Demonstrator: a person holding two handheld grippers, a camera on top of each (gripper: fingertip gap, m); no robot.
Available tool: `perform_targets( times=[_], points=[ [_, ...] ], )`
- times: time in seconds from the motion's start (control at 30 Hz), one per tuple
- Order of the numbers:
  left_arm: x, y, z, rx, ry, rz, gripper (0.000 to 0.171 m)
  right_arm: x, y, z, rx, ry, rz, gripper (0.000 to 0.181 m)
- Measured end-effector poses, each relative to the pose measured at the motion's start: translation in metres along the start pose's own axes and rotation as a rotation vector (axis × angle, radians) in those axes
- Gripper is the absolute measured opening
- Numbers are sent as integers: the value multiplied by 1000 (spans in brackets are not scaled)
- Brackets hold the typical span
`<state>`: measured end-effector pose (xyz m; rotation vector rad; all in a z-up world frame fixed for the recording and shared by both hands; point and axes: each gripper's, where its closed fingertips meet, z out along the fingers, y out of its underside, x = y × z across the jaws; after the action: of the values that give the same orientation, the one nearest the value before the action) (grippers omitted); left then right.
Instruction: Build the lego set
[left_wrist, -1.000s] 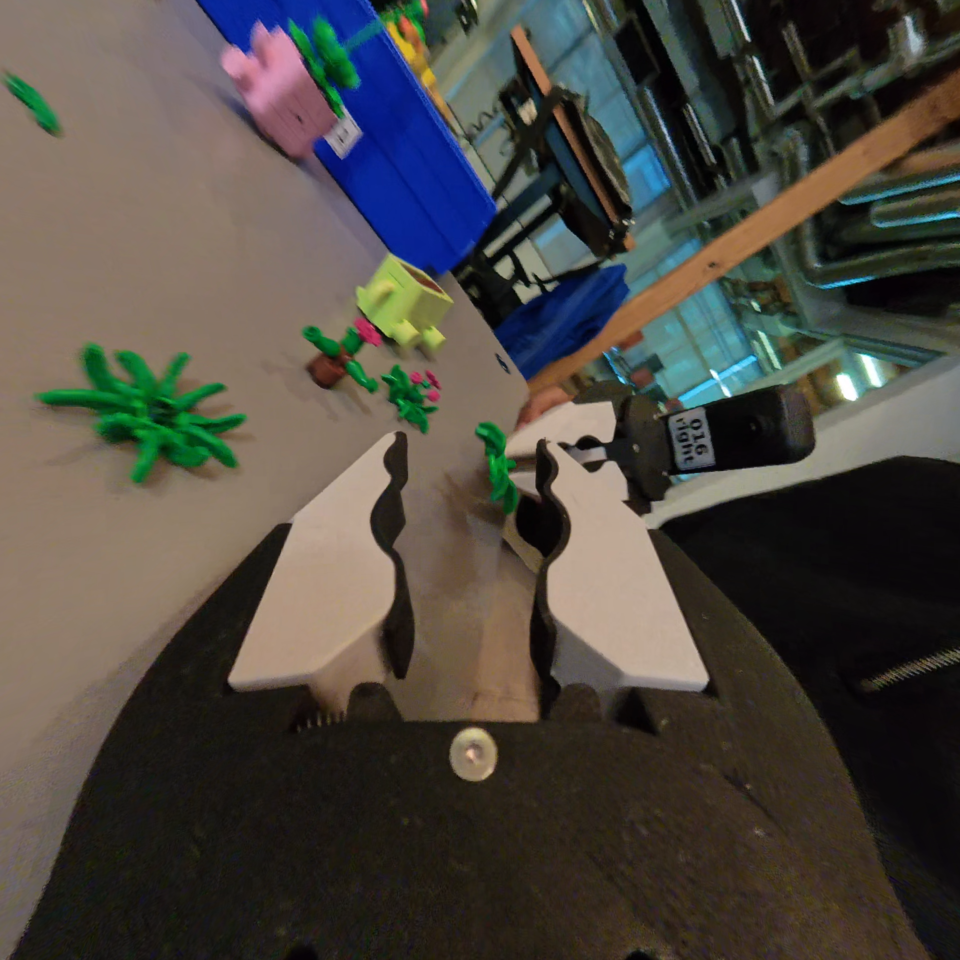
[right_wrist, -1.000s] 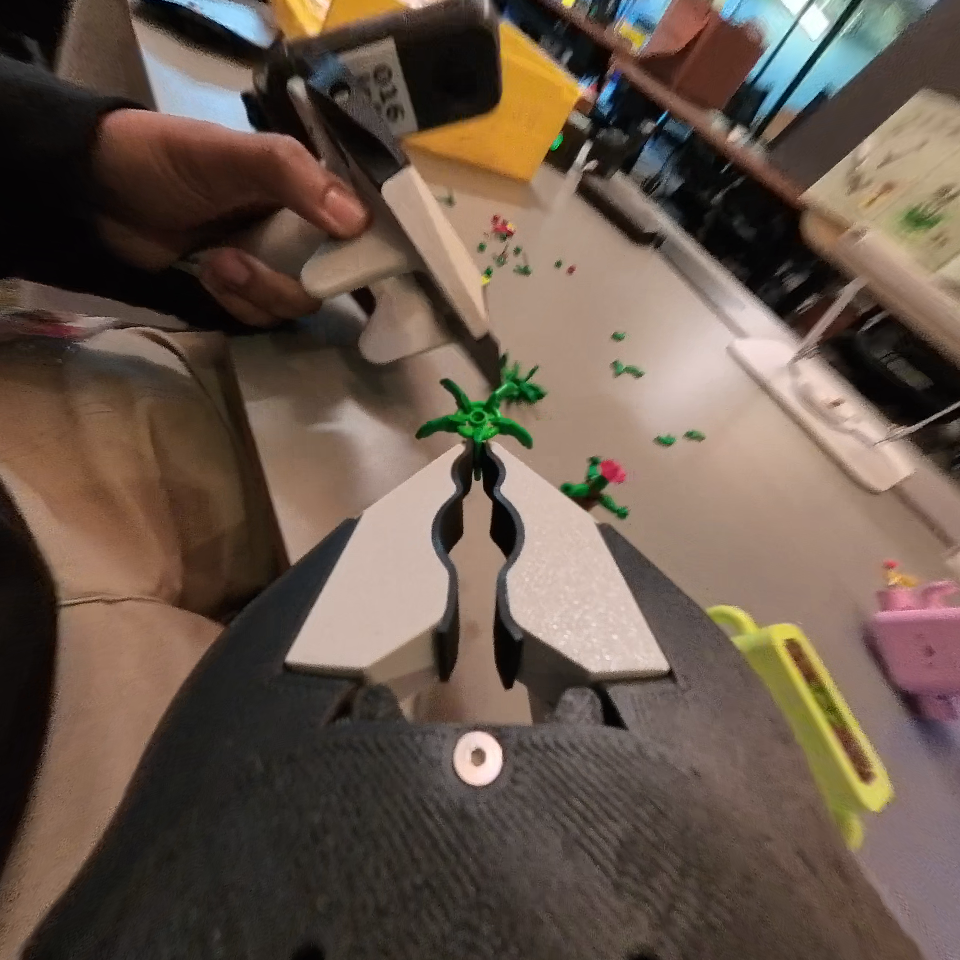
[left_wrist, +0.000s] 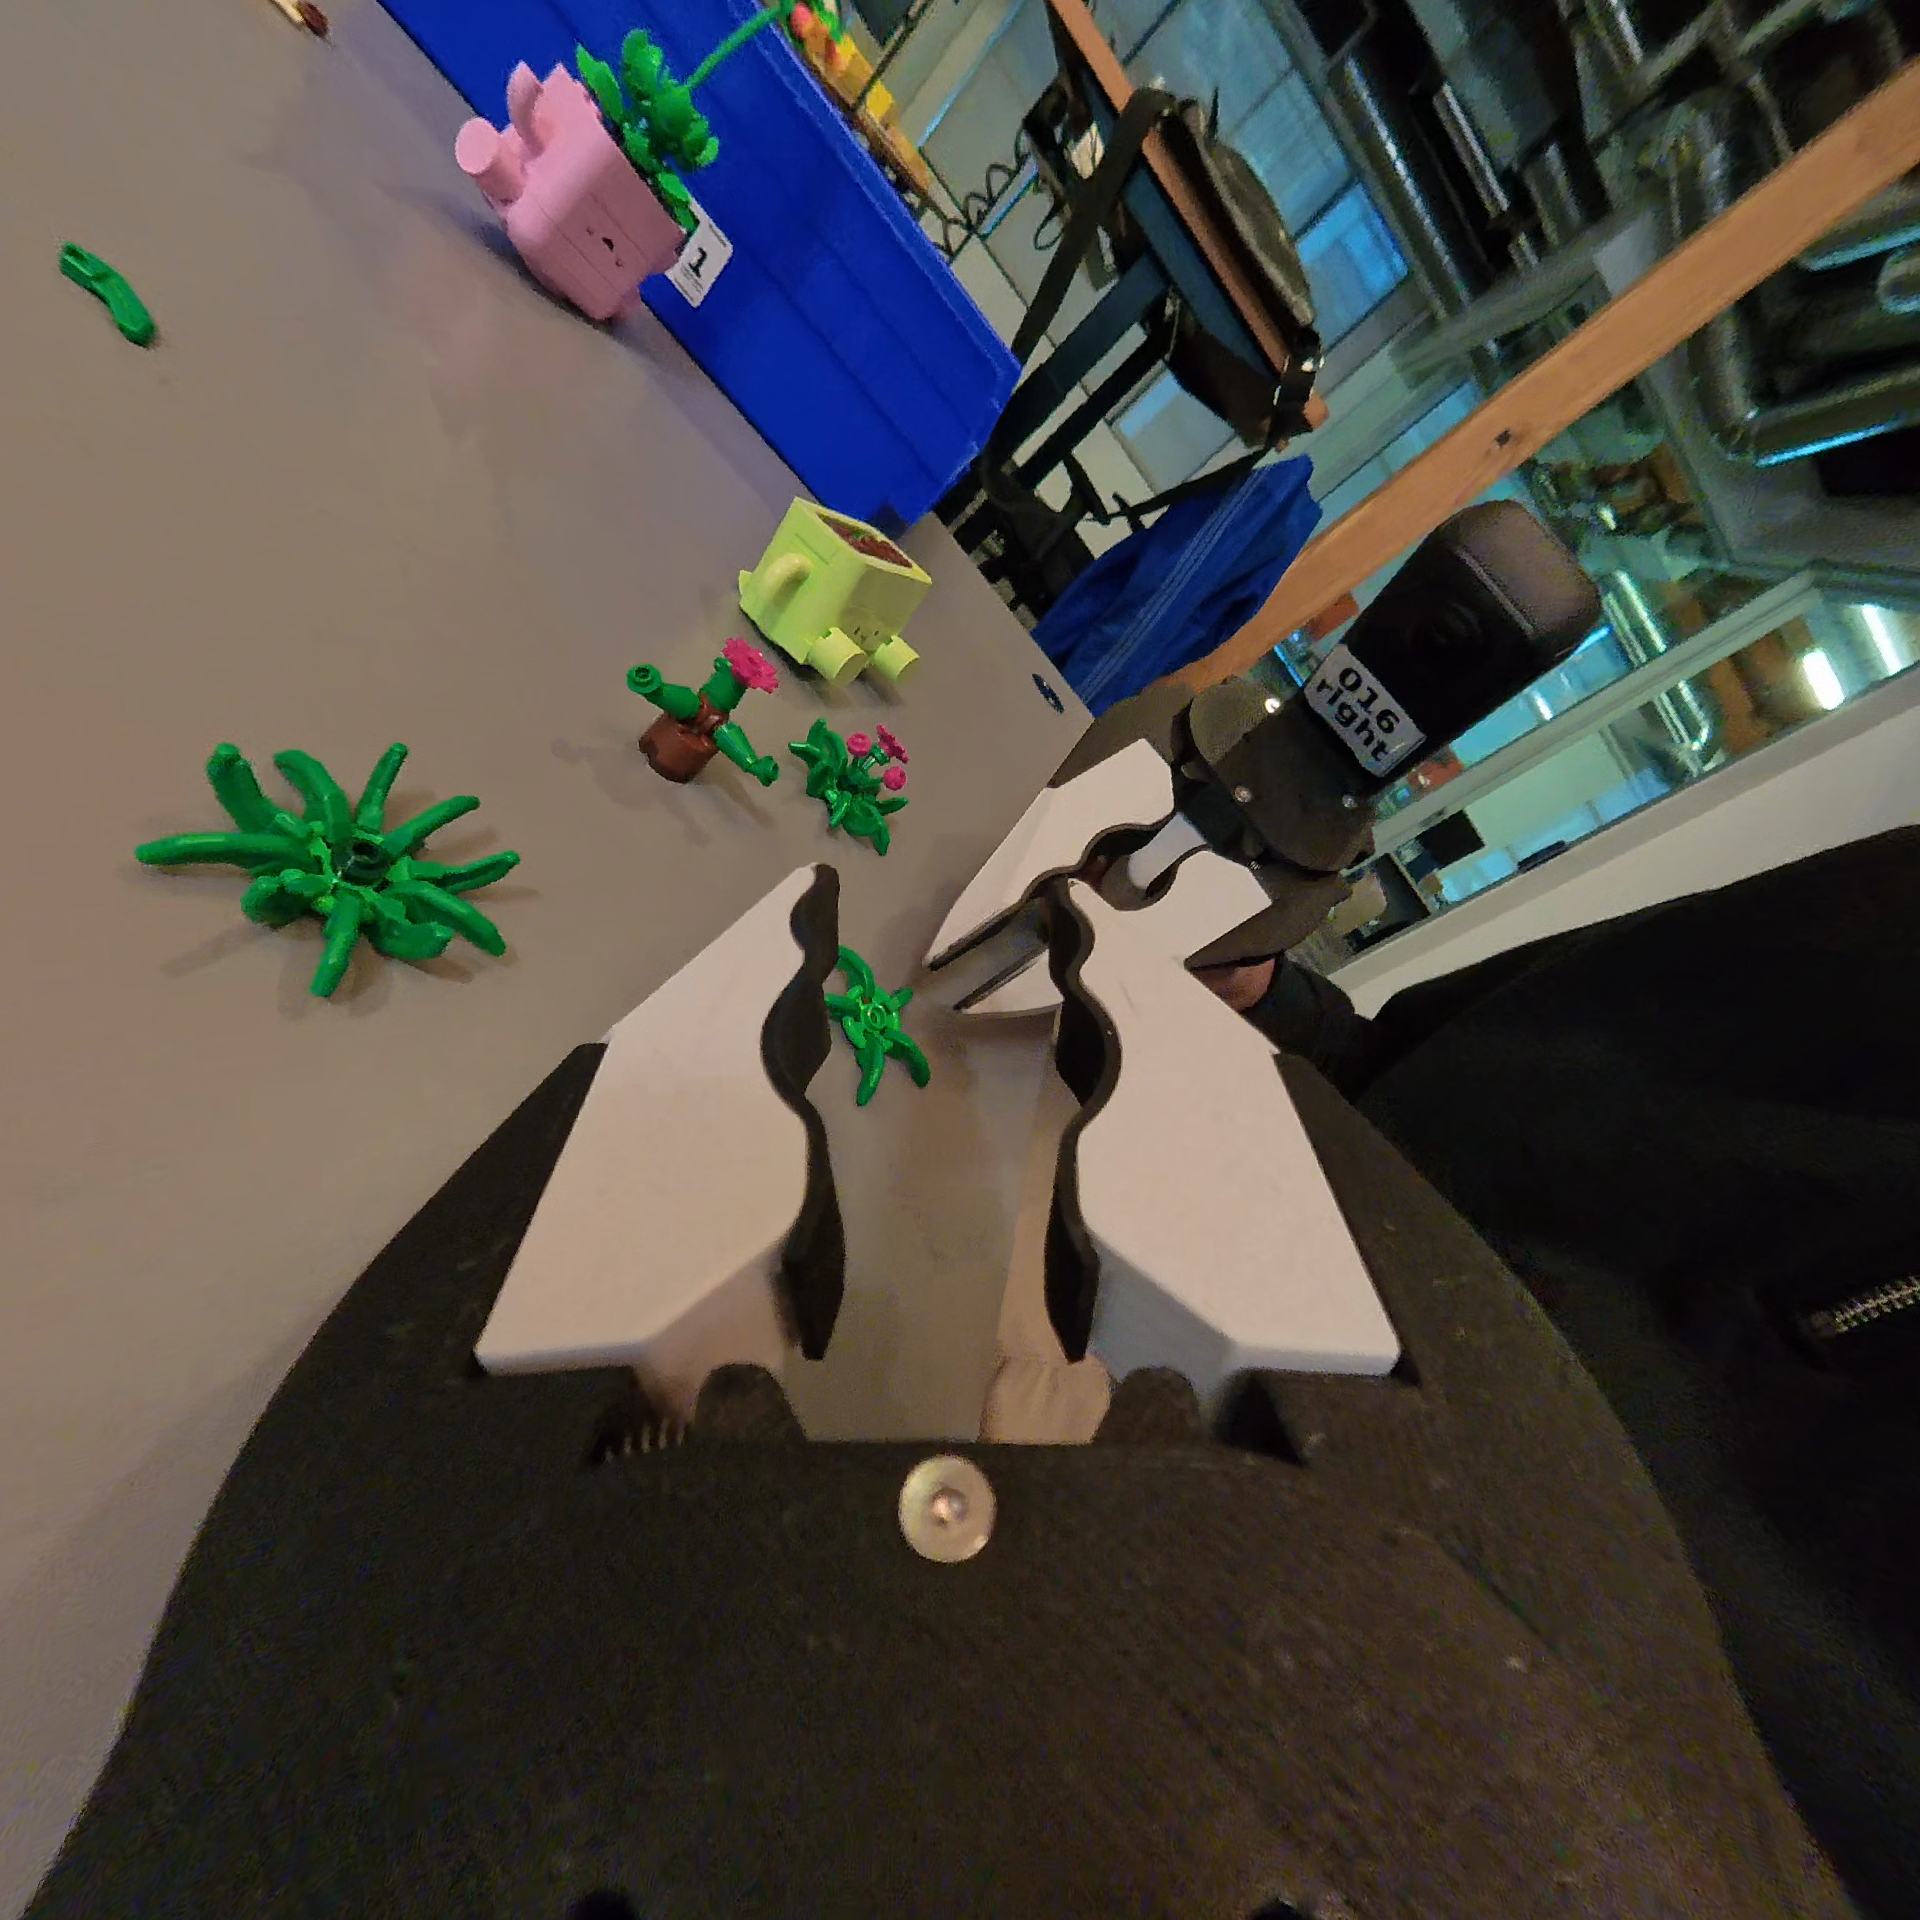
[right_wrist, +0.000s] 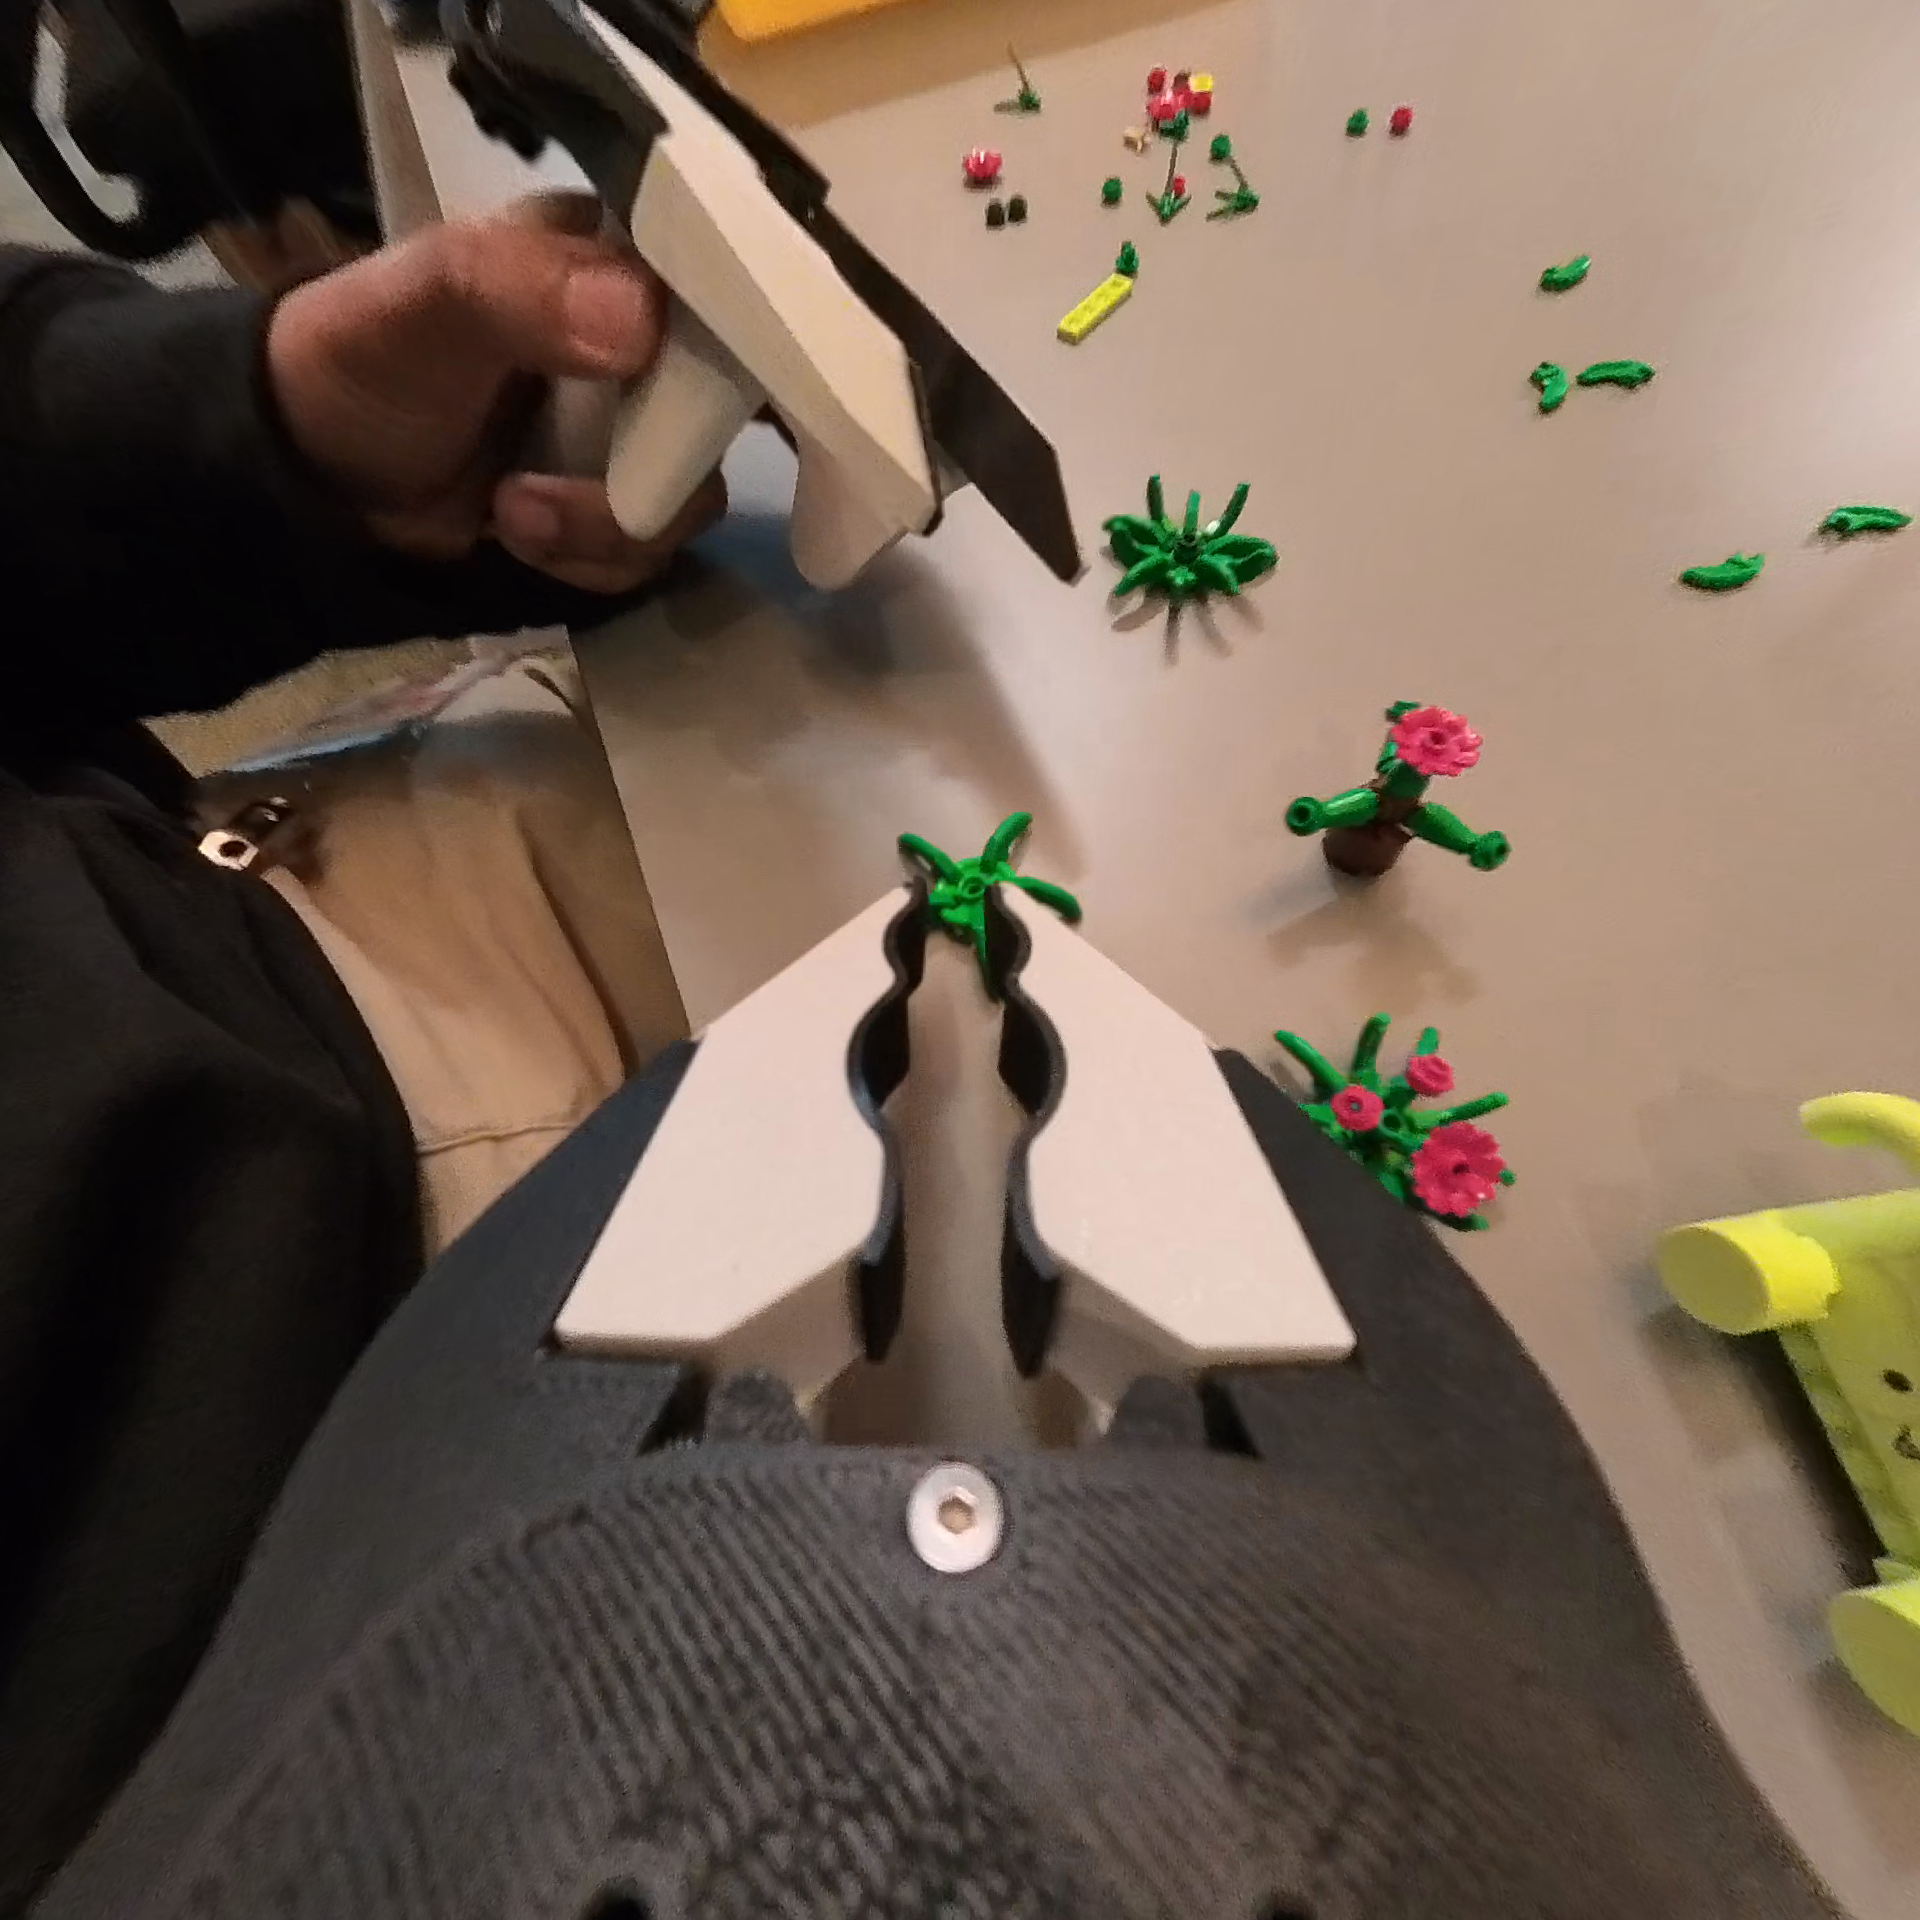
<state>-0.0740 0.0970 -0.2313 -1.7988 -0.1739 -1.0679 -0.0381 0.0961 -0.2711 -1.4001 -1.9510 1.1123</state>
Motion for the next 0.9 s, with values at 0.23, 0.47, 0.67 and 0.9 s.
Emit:
perform_targets(
  times=[0.23, 0.47, 0.67, 0.9],
  points=[
    [1, 0, -1, 2, 17, -14, 38, 0, 5, 4, -40, 18, -20, 6],
    [4, 10, 6, -68, 9, 18, 34, 1, 7, 6, -58, 18, -16, 7],
    [3, 22, 13, -147, -46, 89, 33, 3, 9, 7, -73, 37, -15, 1],
    [1, 25, 14, -168, -70, 89, 31, 4, 9, 7, -72, 34, -4, 0]
  ],
)
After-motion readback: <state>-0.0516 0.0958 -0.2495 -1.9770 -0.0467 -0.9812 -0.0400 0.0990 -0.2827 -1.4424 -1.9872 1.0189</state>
